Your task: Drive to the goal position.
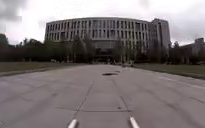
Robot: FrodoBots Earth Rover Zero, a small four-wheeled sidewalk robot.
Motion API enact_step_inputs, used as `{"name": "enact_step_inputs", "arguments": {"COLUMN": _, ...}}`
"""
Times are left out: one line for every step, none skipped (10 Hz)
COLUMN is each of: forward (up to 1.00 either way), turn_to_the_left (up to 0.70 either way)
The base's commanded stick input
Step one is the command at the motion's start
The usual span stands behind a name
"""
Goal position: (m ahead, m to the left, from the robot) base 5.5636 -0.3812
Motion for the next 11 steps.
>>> {"name": "enact_step_inputs", "arguments": {"forward": 1.00, "turn_to_the_left": 0.00}}
{"name": "enact_step_inputs", "arguments": {"forward": 1.00, "turn_to_the_left": 0.00}}
{"name": "enact_step_inputs", "arguments": {"forward": 1.00, "turn_to_the_left": 0.00}}
{"name": "enact_step_inputs", "arguments": {"forward": 1.00, "turn_to_the_left": 0.00}}
{"name": "enact_step_inputs", "arguments": {"forward": 1.00, "turn_to_the_left": 0.00}}
{"name": "enact_step_inputs", "arguments": {"forward": 1.00, "turn_to_the_left": 0.00}}
{"name": "enact_step_inputs", "arguments": {"forward": 1.00, "turn_to_the_left": 0.00}}
{"name": "enact_step_inputs", "arguments": {"forward": 1.00, "turn_to_the_left": 0.00}}
{"name": "enact_step_inputs", "arguments": {"forward": 1.00, "turn_to_the_left": 0.00}}
{"name": "enact_step_inputs", "arguments": {"forward": 1.00, "turn_to_the_left": 0.00}}
{"name": "enact_step_inputs", "arguments": {"forward": 1.00, "turn_to_the_left": 0.00}}
